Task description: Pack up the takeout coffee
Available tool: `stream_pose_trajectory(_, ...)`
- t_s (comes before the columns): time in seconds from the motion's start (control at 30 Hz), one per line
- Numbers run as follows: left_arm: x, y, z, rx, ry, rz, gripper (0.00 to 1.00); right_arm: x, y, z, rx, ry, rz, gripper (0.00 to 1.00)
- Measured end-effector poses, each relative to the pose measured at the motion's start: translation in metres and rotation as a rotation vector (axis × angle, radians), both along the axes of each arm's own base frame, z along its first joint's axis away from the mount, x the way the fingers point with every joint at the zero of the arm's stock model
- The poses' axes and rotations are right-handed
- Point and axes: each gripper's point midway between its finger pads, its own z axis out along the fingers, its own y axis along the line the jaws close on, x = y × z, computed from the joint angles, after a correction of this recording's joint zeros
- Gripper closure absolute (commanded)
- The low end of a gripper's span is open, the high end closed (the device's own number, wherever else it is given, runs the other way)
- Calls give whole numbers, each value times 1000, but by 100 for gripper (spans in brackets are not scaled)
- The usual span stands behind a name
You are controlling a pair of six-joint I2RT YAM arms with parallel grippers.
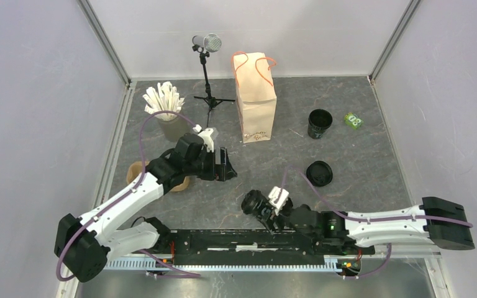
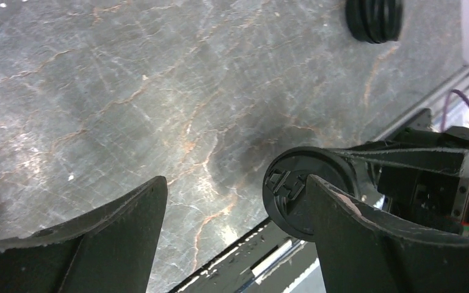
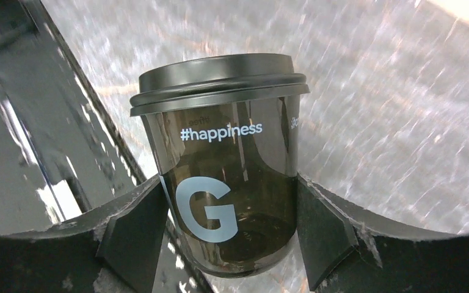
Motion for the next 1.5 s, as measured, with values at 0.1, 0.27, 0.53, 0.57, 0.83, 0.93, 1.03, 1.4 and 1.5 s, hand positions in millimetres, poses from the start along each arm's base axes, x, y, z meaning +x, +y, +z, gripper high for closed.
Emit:
stream_pose_trajectory(0.1, -7, -8, 16, -69, 1, -36, 12, 7, 1, 28, 146, -109, 14, 25)
stream_pose_trajectory(0.27, -19, -26, 55, -246, -15, -86, 14, 12, -3, 79, 361, -288, 42, 25)
stream_pose_trajectory(0.53, -27, -55, 78, -432, 23, -189, 17, 13, -6, 140, 525, -461, 54, 24)
stream_pose_trajectory(0.57, -28, -57, 77, -445, 31, -200, 17, 12, -6, 141, 526, -468, 56, 24)
stream_pose_trajectory(0.83, -32, -62, 75, -487, 42, -234, 7, 12, -4, 140, 515, -484, 64, 24)
stream_pose_trajectory(0.93, -31, -62, 78, -499, 28, -238, 5, 11, -3, 141, 522, -485, 73, 24)
stream_pose_trajectory(1.03, -32, -61, 85, -521, -2, -243, 4, 10, -2, 143, 533, -487, 79, 24)
stream_pose_trajectory(1.4, -36, -59, 101, -553, -59, -263, 8, 10, 0, 138, 513, -487, 87, 24)
stream_pose_trajectory(1.5, -37, -60, 96, -541, -49, -268, 12, 10, 1, 137, 510, -486, 86, 24)
